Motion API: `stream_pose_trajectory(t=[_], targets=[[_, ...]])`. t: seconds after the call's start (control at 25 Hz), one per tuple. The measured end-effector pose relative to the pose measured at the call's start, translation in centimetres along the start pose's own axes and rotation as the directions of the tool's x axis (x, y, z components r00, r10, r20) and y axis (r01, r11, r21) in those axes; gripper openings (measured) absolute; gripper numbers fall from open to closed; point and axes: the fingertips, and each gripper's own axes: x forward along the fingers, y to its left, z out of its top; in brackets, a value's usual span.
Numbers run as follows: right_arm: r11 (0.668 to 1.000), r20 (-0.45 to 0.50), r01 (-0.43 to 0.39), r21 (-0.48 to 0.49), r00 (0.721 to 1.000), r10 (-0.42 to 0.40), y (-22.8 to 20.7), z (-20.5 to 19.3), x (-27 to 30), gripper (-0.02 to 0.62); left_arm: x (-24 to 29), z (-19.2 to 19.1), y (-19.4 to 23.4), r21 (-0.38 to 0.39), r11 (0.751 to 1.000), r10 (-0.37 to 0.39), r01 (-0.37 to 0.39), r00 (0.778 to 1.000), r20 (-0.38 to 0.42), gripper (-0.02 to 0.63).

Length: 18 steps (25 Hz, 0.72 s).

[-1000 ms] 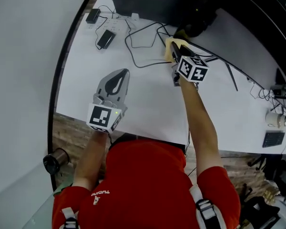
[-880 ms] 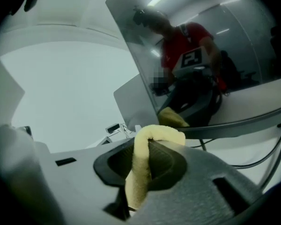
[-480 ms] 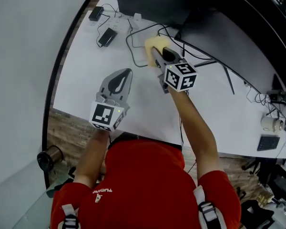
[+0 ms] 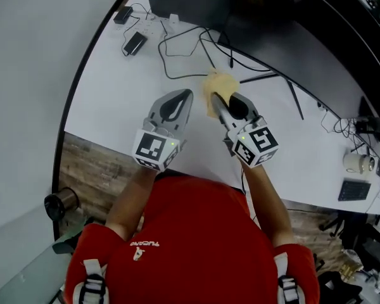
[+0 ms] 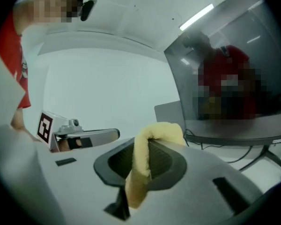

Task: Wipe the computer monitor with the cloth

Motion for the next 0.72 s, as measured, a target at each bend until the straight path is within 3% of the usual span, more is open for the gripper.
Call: stream_pose_trajectory(t=[0.4, 0.72], targets=[[0.984, 0.081, 0.160, -0.083, 0.985, -0.153, -2.2, -0.3, -12.5, 0.058, 1.3, 0.2, -9.4, 0.038, 0.993, -0.115, 0.116, 0.993, -0.014, 0.011], [0.969, 0.066, 0.235, -0.072, 0.971, -0.230, -3.3, -2.9, -18.2, 0.057, 2.6, -1.0, -14.0, 0.049, 0.980, -0.190, 0.194, 0.978, -0.081, 0.011]])
